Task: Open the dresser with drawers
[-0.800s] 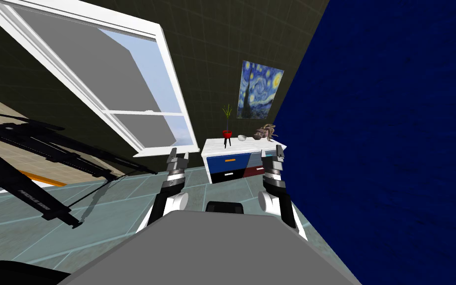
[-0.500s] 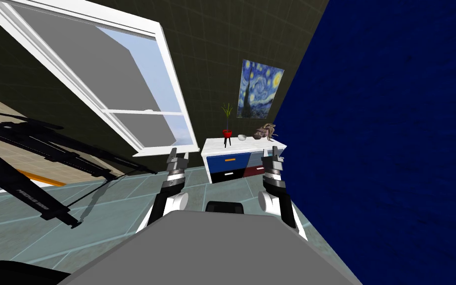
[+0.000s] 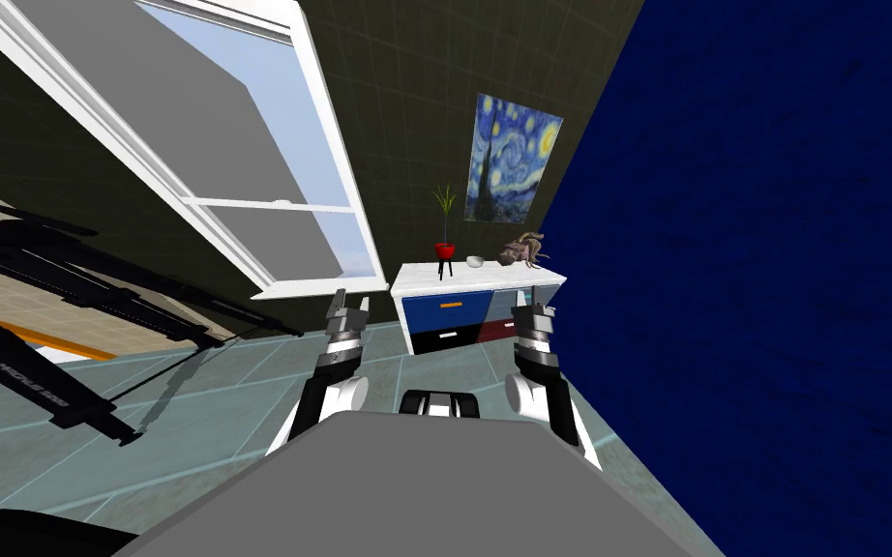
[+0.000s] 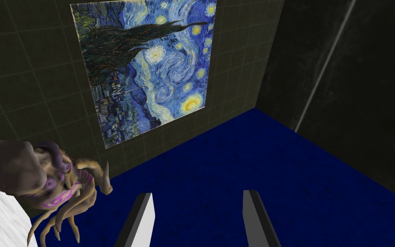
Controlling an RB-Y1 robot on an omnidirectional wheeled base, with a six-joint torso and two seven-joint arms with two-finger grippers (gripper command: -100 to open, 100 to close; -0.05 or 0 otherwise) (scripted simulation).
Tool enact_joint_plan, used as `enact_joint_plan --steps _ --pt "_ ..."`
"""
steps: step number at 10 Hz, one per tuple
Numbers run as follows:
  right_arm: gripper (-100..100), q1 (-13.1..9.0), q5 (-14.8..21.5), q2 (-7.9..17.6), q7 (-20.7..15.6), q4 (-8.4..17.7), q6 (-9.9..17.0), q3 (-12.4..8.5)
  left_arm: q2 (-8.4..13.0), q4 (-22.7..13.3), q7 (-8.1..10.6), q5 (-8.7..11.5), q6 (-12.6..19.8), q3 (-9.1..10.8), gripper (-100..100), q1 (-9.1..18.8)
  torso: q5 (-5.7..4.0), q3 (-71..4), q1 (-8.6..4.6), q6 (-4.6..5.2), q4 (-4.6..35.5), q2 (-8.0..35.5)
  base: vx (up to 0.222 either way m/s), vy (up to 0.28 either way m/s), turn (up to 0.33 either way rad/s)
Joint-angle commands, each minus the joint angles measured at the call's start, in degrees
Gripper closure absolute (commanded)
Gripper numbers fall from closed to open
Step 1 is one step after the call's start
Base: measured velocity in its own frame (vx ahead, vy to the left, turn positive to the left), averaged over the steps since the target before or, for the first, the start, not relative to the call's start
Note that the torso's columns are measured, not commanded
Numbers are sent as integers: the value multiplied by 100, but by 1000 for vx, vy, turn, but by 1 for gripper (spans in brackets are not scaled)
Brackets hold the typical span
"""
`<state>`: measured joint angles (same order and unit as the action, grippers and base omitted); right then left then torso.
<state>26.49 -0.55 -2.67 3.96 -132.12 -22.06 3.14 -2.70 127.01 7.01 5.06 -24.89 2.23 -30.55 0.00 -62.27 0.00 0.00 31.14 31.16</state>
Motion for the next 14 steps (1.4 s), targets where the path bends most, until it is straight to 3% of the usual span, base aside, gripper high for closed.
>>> enact_joint_plan --steps 1,2,4,5,8,11,14 --pt "0 0 0 0 0 0 0 0 0 0 0 0 0 0 0 0 0 -846 0 0 423 423 0 0 0" --pt "-100 -7 -105 286 13 51 61 -6 0 0 0 0 0 0 0 0 0 -1692 0 0 846 846 17 10 -27" --pt "-100 -23 -354 618 45 169 204 -19 0 -3 0 0 1 0 0 -1 1 -2203 5 0 1089 1084 41 29 -43" --pt "-100 -23 -354 674 45 169 204 -19 0 -3 0 0 1 0 0 -1 2 -2230 6 0 1104 1097 40 24 -22" --pt "-100 -63 -882 1136 128 448 553 -52 0 -3 0 0 1 0 0 -2 0 -2232 0 1 1113 1108 65 33 -69" --pt "-100 -81 -1235 1253 163 565 702 -66 0 -3 0 0 1 0 0 -1 0 -2226 0 1 1116 1119 48 37 -38" --pt "-100 -122 -1733 1438 247 830 1040 -98 0 -3 0 0 1 0 0 -1 0 -2231 -3 -1 1114 1112 55 31 -55"
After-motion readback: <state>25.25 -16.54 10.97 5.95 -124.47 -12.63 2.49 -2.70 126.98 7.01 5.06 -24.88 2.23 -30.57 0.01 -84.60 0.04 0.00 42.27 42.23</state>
